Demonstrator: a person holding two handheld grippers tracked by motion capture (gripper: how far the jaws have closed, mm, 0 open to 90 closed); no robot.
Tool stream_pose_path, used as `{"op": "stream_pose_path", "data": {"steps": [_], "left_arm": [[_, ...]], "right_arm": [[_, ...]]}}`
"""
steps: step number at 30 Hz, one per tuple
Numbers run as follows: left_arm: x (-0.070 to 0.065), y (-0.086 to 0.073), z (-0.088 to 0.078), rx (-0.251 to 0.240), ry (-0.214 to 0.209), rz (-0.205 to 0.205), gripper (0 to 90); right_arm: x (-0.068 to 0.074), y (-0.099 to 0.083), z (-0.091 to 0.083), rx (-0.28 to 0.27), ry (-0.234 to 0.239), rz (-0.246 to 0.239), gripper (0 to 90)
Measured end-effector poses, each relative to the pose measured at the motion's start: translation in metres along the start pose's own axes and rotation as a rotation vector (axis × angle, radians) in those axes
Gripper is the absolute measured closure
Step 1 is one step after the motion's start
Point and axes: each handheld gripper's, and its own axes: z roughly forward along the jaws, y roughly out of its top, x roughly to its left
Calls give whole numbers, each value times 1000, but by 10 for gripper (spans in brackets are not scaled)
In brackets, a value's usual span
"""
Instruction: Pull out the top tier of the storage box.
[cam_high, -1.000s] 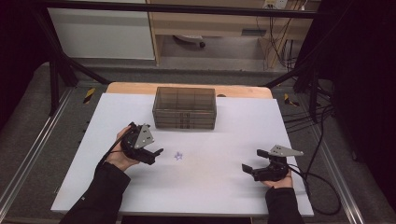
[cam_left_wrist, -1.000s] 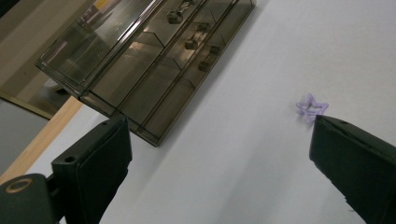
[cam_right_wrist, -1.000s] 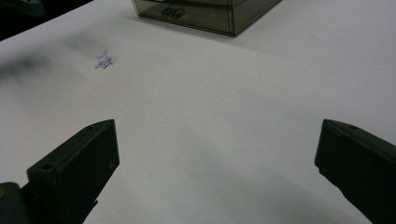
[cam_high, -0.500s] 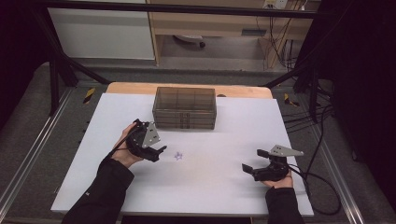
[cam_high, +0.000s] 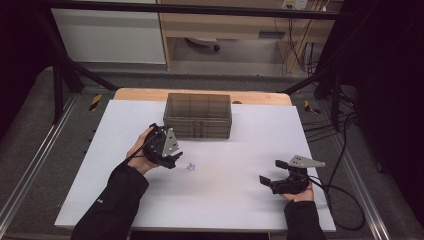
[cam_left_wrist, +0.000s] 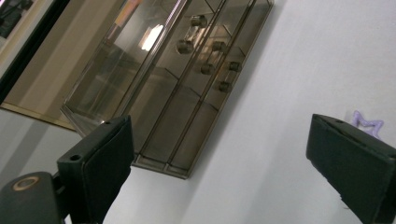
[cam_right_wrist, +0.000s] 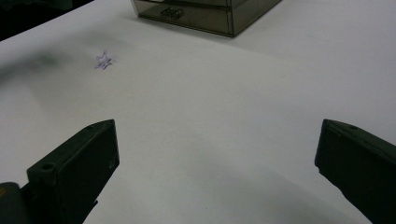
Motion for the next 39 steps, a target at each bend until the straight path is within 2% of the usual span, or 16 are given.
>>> {"op": "stream_pose_path", "data": {"steps": [6, 10, 19, 21, 23, 25, 27, 28, 29, 33, 37, 39], "left_arm": [[0, 4, 8, 8, 15, 31, 86], [1, 5, 10, 13, 18, 38, 97], [1, 8, 18, 14, 53, 84, 123], [0, 10, 20, 15, 63, 100, 131], [-2, 12, 23, 19, 81, 141, 149], [-3, 13, 25, 17, 83, 146, 160], [-4, 16, 29, 25, 92, 175, 170], [-4, 16, 29, 25, 92, 175, 178], [-5, 18, 31, 31, 97, 196, 182], [-7, 20, 34, 28, 109, 216, 200], [-9, 22, 39, 39, 128, 262, 232], [-10, 22, 41, 39, 132, 269, 248]], "right_arm": [[0, 0, 0, -1, 1, 0, 4], [0, 0, 0, -1, 1, 0, 3], [0, 0, 0, 4, 1, 3, 3], [0, 0, 0, 3, 1, 2, 3], [0, 0, 0, 4, 0, 2, 4], [0, 0, 0, 4, 1, 3, 4], [0, 0, 0, 3, 1, 3, 4], [0, 0, 0, 1, 0, 1, 4], [0, 0, 0, 0, 0, 1, 3], [0, 0, 0, 0, 1, 1, 4], [0, 0, 0, 2, 1, 3, 4], [0, 0, 0, 2, 1, 3, 3]]}}
